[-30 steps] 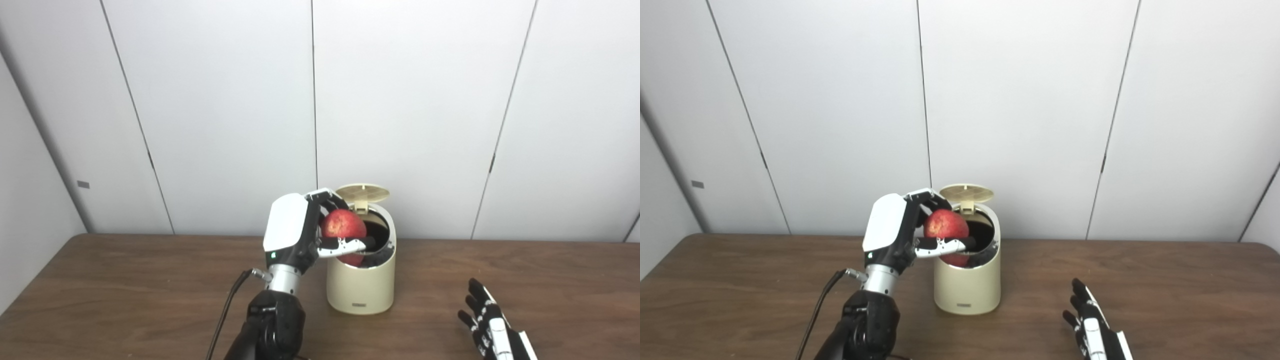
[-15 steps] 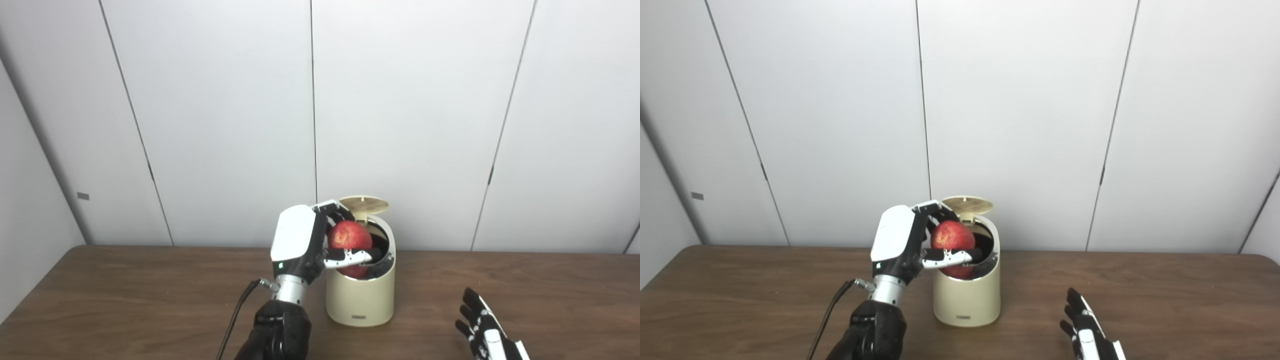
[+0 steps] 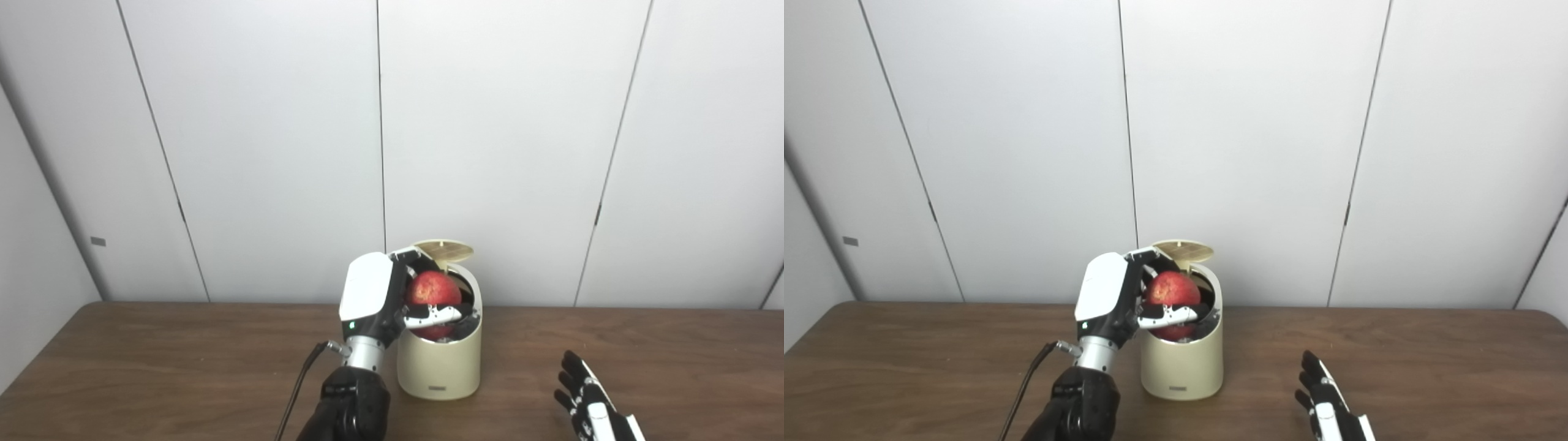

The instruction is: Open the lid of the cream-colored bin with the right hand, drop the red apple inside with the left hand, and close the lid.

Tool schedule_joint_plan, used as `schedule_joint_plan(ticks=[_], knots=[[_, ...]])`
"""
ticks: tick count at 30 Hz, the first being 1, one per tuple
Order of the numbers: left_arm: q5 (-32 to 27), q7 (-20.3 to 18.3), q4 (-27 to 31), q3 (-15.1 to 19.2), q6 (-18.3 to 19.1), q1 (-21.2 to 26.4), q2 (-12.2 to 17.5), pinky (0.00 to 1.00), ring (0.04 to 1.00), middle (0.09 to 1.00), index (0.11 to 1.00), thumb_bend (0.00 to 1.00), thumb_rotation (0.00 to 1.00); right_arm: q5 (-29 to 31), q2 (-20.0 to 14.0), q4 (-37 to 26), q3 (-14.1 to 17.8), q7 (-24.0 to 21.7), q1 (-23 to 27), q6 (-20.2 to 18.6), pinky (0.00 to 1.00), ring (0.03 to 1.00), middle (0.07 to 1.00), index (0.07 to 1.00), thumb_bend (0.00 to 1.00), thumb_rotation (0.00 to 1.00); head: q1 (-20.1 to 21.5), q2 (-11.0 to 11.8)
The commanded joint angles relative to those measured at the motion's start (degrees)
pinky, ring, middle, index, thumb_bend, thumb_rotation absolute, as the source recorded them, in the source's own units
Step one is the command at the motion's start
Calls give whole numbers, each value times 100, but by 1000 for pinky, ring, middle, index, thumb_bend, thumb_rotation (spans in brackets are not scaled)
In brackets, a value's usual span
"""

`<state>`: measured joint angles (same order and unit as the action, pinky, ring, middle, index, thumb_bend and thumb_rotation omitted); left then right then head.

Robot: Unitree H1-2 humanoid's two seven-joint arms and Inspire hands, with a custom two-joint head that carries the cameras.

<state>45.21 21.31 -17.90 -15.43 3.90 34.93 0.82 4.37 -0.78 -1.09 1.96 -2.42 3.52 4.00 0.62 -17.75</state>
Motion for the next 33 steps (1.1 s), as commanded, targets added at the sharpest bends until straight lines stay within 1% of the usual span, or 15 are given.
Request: schedule_joint_plan(ticks=[1, 3, 4, 8, 13, 17, 20, 23, 24, 26, 29, 30, 31, 33], knots=[[86, 190, 4, -40, -69, 290, -28, 325, 420, 543, 488, 470, 0, 62, 150, 267, -65, -5, -146, 133, 924, 956, 953, 926, 570, 923, 3, 0], [77, 247, -51, -71, -99, 293, -28, 329, 419, 544, 498, 470, 0, 61, 146, 259, -70, -15, -149, 170, 920, 957, 955, 926, 552, 924, -1, -8], [76, 284, -80, -92, -126, 294, -24, 324, 416, 541, 489, 470, 0, 50, 146, 244, -70, -6, -152, 153, 920, 958, 957, 927, 548, 924, 2, -14], [86, 447, -197, -152, -177, 298, -28, 327, 423, 530, 458, 471, 0, 49, 130, 188, -83, -27, -170, 132, 917, 958, 954, 934, 554, 945, 2, -40], [129, 594, -278, -214, -178, 308, 7, 324, 424, 531, 456, 471, 0, 88, 141, 130, -79, -33, -191, 113, 919, 958, 952, 935, 554, 944, 0, -61], [130, 667, -363, -265, -208, 315, 58, 321, 422, 535, 459, 470, 0, 110, 152, 70, -73, -19, -194, 45, 903, 949, 944, 929, 548, 945, 7, -89], [76, 692, -425, -254, -255, 302, 83, 326, 419, 532, 455, 471, 0, 150, 136, 43, -83, -57, -190, 66, 909, 952, 944, 935, 530, 949, 21, -115], [32, 682, -464, -231, -290, 273, 95, 329, 416, 528, 460, 472, 0, 136, 139, 5, -74, -26, -184, 42, 894, 938, 923, 922, 519, 934, 15, -125], [25, 673, -464, -230, -298, 264, 101, 325, 412, 518, 497, 472, 0, 134, 134, 3, -77, -31, -181, 48, 902, 939, 920, 927, 501, 942, 15, -125], [58, 648, -452, -249, -269, 241, 120, 324, 412, 508, 515, 473, 0, 129, 113, 3, -86, -51, -170, 75, 910, 936, 915, 928, 484, 944, 1, -145], [195, 457, -408, -301, 25, 240, 147, 344, 464, 529, 486, 476, 0, 22, 61, 22, -111, -41, -147, 128, 907, 916, 890, 922, 462, 948, 15, -144], [243, 357, -384, -325, 147, 244, 162, 453, 490, 532, 470, 497, 0, 1, 52, 27, -109, -26, -137, 123, 894, 895, 860, 906, 478, 912, 17, -143], [281, 260, -361, -349, 253, 247, 179, 490, 545, 555, 472, 508, 8, 5, 49, 20, -94, -11, -128, 104, 879, 881, 843, 896, 478, 895, 17, -143], [310, 143, -348, -371, 366, 256, 205, 531, 603, 618, 486, 518, 36, -6, 43, 12, -66, 25, -104, 93, 848, 855, 815, 877, 471, 871, 14, -123]])
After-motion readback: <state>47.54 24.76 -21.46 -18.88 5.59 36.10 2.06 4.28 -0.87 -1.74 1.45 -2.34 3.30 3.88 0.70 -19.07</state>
